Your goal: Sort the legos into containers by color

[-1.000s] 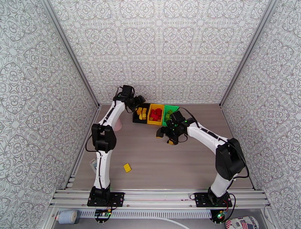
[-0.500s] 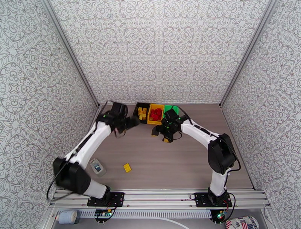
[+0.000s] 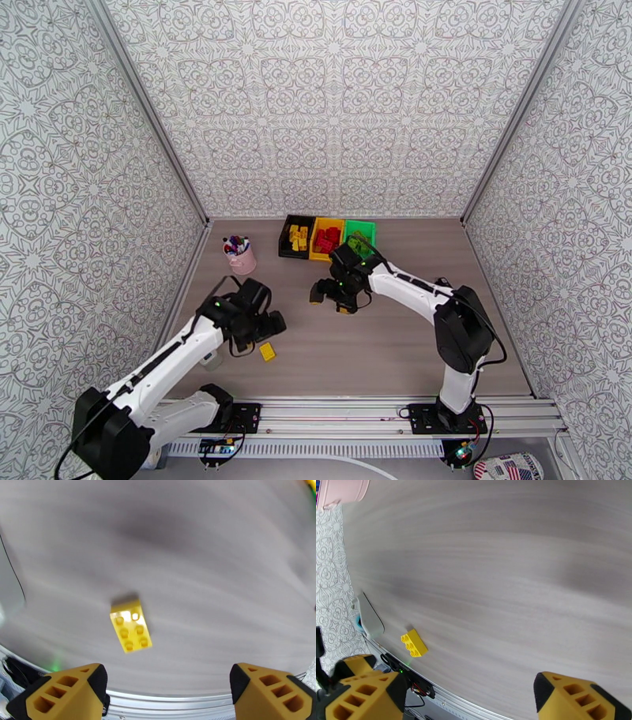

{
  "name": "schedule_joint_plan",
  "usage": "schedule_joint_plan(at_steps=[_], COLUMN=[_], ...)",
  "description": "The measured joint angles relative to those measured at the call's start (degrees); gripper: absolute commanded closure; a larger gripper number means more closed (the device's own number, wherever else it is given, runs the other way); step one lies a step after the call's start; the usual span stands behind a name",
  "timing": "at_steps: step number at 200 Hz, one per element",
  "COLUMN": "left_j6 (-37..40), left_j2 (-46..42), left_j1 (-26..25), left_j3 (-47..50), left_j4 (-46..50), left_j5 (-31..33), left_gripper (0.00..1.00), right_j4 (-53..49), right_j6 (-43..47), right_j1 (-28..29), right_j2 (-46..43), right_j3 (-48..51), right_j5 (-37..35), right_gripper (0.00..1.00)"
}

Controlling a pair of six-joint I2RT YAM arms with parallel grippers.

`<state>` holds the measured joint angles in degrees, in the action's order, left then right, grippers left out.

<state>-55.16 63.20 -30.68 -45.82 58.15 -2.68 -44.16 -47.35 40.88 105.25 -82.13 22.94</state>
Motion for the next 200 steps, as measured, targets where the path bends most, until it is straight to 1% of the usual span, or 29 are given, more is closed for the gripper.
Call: schedule_joint_plan(at_steps=[17, 37, 71, 102, 124, 141, 175, 200], left_j6=[-3.91, -7.78, -12.59, -15.78, -16.92, -16.92, -16.7, -15.63], left_j2=[0.0, 0.02, 0.63, 0.59, 0.37, -0.13, -0.66, 1.77], left_j1=[-3.56, -6.88, -10.78, -12.83, -12.61, -11.47, -5.92, -2.62], left_j3=[1.68, 2.89, 4.39, 6.67, 8.98, 10.47, 12.83, 12.87], left_j4=[0.22, 0.2, 0.22, 0.13, 0.13, -0.44, -4.04, -7.82], left_j5=[0.83, 1.6, 2.99, 3.23, 3.48, 3.48, 3.32, 2.93], left_gripper=[0.13, 0.13, 0.13, 0.15, 0.17, 0.2, 0.26, 0.28], right_j4=[-0.09, -0.09, 1.09, 1.73, 2.27, 3.04, 3.89, 3.85], right_j6=[0.74, 1.14, 0.66, 0.61, 0.57, 0.15, -0.92, -1.11], right_j1=[0.07, 0.07, 0.07, 0.07, 0.07, 0.07, 0.07, 0.07], right_j2=[-2.56, -7.63, -16.28, -20.02, -21.92, -23.71, -26.08, -27.02], right_j3=[2.4, 7.26, 16.61, 21.64, 23.47, 24.92, 26.77, 26.97], right_j5=[-0.04, -0.35, -0.31, -0.2, -0.2, -0.17, 0.28, 0.44], right_gripper=[0.08, 0.08, 0.07, 0.07, 0.07, 0.07, 0.07, 0.07])
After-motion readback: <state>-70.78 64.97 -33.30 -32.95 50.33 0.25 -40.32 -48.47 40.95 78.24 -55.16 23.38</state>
